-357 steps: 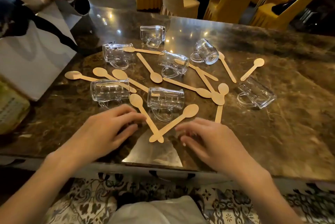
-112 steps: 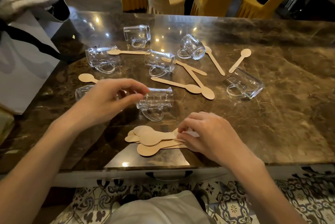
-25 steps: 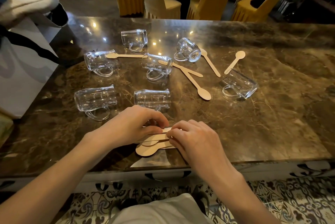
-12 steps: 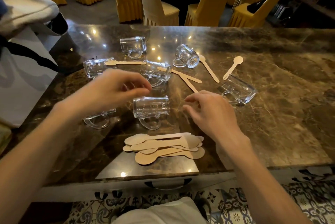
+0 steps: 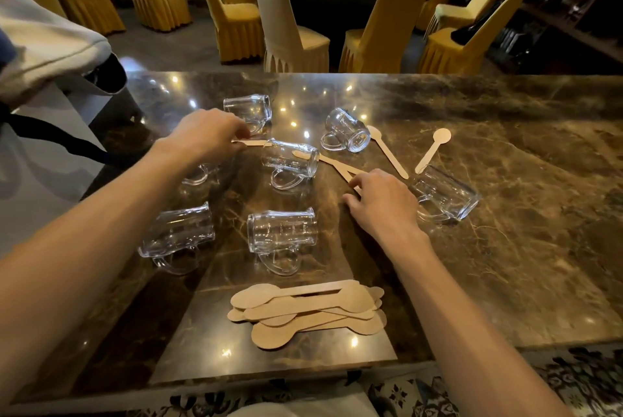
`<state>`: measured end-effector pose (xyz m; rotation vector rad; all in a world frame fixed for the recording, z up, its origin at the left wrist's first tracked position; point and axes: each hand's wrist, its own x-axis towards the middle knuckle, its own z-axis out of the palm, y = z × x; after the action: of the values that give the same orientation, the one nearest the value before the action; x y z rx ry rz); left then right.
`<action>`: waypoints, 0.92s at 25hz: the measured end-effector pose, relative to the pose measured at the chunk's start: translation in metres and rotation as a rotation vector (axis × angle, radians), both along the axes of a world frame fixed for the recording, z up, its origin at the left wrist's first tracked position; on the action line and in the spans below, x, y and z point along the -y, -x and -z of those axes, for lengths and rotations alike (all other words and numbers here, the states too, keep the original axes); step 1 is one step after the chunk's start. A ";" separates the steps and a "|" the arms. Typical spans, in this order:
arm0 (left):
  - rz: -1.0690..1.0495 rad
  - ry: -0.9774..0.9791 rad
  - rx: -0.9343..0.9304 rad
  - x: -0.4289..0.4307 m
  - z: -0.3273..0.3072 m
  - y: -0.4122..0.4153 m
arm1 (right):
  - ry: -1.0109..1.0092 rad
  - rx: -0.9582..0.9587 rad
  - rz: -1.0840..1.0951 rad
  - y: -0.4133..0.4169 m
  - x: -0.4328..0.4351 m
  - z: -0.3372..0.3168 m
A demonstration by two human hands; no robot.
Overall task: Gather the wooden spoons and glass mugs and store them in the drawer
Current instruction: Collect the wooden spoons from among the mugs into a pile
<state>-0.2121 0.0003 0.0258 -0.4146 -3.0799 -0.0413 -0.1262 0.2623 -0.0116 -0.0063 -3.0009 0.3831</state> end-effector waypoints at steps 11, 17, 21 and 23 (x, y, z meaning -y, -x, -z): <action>-0.050 0.326 -0.025 -0.002 0.017 0.034 | -0.004 0.095 0.114 0.027 -0.011 0.003; -0.016 0.239 -0.059 0.001 0.010 0.040 | 0.091 0.109 0.128 0.031 -0.012 0.002; -0.064 0.169 -0.030 -0.003 0.007 0.039 | 0.165 0.109 0.109 0.029 -0.012 0.001; -0.072 0.115 -0.004 0.000 0.007 0.038 | 0.200 0.091 0.106 0.028 -0.011 0.000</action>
<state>-0.2503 0.0007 0.0189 -0.3070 -3.1006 0.1392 -0.1541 0.2733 -0.0115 -0.2046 -3.0195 0.6857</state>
